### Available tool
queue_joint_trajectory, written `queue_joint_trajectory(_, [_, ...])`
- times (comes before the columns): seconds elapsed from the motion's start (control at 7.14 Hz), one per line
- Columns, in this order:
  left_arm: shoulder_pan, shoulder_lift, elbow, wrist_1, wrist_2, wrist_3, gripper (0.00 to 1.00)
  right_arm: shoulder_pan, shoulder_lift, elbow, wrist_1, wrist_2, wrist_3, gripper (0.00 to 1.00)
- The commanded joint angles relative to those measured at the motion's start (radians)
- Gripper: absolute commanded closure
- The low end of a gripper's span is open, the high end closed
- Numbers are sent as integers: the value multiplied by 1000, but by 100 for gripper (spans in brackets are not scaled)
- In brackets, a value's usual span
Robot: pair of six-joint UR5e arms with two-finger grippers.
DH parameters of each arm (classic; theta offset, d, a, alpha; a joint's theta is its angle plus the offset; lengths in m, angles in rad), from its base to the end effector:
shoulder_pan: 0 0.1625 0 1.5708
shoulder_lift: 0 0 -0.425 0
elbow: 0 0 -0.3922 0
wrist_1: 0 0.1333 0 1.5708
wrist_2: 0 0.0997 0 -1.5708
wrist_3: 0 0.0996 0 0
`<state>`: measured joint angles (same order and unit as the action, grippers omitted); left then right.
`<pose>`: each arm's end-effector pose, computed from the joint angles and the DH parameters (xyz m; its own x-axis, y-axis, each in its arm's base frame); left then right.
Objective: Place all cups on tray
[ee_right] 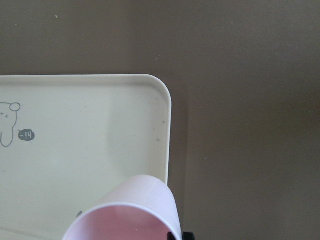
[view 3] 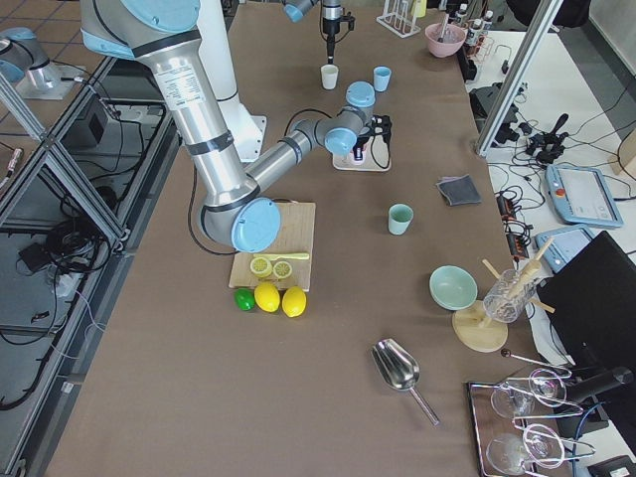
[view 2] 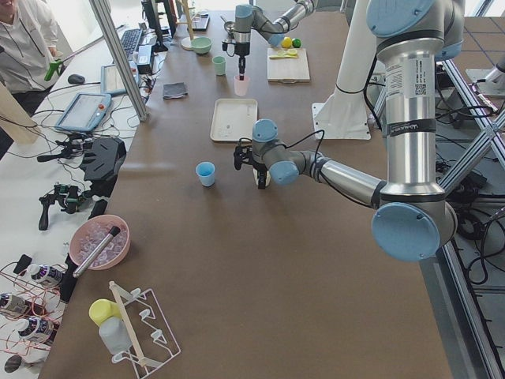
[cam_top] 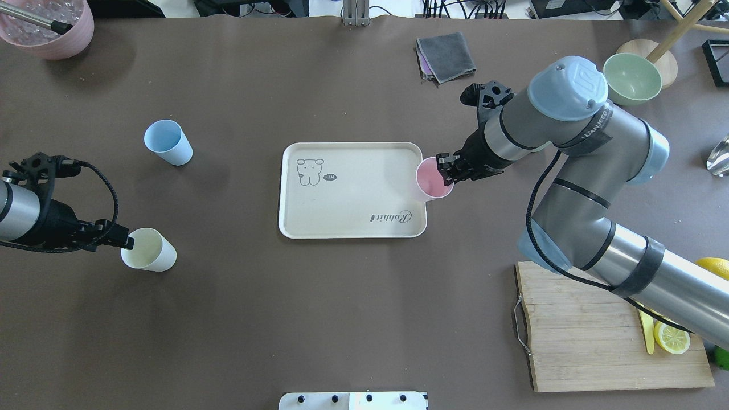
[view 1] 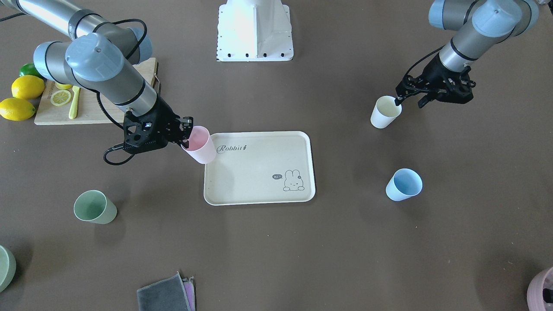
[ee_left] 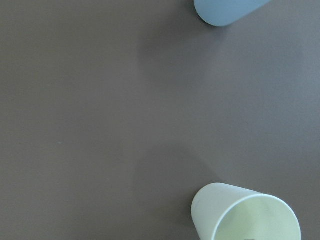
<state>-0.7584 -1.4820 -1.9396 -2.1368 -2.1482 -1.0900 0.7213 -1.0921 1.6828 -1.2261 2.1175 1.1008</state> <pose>0.2853 -0.3790 0.4581 0.5560 0.0070 -0.8311 0.0253 0.9994 0.0254 -0.4336 -0.4899 0.2916 0.5105 -0.0662 0.8573 -0.0210 0.9958 0.0894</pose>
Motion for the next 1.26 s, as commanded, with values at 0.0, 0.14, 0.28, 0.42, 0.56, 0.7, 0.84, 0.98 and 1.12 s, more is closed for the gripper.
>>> queue_joint_trajectory(0.0, [14, -59, 57, 0, 4, -5, 51, -37, 35, -34, 2, -25, 20, 100])
queue_joint_trajectory(0.14, [14, -75, 70, 0, 4, -5, 90, -51, 47, -40, -1, -40, 21, 100])
queue_joint_trajectory(0.28, [14, -80, 67, 0, -2, -8, 100, -60, 55, -40, -4, -54, 21, 100])
queue_joint_trajectory(0.42, [14, -83, 64, 0, -5, -8, 100, -66, 72, -61, -4, -56, 21, 100])
queue_joint_trajectory(0.56, [8, -119, 39, 35, -27, -13, 100, -66, 81, -74, -6, -62, 21, 100])
queue_joint_trajectory(0.7, [5, -280, 15, 213, -28, -103, 100, -68, 96, -80, -45, -74, 19, 100])
queue_joint_trajectory(0.84, [13, -408, 33, 342, -4, -116, 100, -68, 122, -80, -103, -74, 16, 100])
queue_joint_trajectory(0.98, [22, -520, 95, 400, 58, -122, 100, -69, 121, -74, -110, -73, 16, 94])
queue_joint_trajectory(1.12, [65, -599, 179, 408, 100, -131, 100, -69, 115, -72, -115, -74, 13, 32])
